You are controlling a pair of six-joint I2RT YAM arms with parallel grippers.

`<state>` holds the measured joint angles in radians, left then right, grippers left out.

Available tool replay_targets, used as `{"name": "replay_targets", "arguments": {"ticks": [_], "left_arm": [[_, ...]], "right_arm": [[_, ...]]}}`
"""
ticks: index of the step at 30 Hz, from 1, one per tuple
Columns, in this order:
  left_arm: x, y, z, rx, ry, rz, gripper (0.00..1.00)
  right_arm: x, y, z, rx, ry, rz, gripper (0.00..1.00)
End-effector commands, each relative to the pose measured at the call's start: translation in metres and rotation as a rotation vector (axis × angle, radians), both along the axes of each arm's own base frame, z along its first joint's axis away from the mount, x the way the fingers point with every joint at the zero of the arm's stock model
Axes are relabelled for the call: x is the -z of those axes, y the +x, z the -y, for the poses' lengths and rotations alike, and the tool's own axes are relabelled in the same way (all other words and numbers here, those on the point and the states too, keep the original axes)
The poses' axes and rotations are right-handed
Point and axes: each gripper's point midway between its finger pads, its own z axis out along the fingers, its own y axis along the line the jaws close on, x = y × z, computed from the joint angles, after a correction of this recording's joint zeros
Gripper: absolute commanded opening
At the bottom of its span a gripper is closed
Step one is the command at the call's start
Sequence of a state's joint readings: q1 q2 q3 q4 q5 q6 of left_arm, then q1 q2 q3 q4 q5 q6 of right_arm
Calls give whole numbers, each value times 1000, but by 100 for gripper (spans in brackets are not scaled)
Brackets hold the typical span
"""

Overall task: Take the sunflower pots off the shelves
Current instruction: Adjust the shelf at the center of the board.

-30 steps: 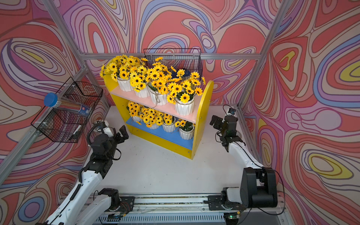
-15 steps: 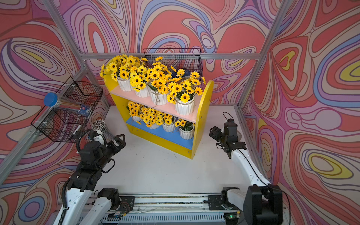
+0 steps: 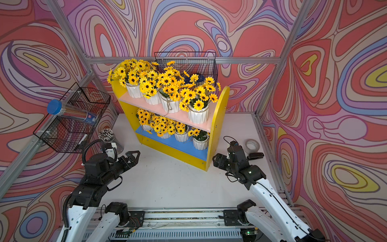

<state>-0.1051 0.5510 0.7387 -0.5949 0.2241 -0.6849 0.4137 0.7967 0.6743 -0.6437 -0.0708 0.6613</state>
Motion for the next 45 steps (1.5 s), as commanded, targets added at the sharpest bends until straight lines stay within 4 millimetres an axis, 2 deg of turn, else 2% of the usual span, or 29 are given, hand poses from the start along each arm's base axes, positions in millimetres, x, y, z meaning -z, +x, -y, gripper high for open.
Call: {"name": "replay_targets", "arguments": {"ticks": [1,4,6,11,14,18,24,36,45], "left_arm": [[8,-4,6,30,-25,-24,93],[8,-4,10,49,-41,-27,93],[9,-5,12,55,-46,-29,93],[8,-6,13,56,-60,-17,93],[5,-8,13,59,-65,-8,93],[5,-9,13,59,-58,-4,93],[3,-8,13,63,-55,1,93],[-2,-8,13,65,-53,19,93],[-1,-7,13,64,-49,15,93]], "right_arm": [[9,-20,-8,-8,72,-19,87],[15,-27,-23,-63,149,-21,88],[14,-25,-36,-108,175,3,90],[11,2,-58,-128,183,84,91],[12,14,-56,-92,160,119,91],[26,24,-48,-21,127,121,85],[36,40,-45,28,83,120,80],[49,66,-25,99,-49,125,75],[52,89,-11,101,-58,127,75]]}}
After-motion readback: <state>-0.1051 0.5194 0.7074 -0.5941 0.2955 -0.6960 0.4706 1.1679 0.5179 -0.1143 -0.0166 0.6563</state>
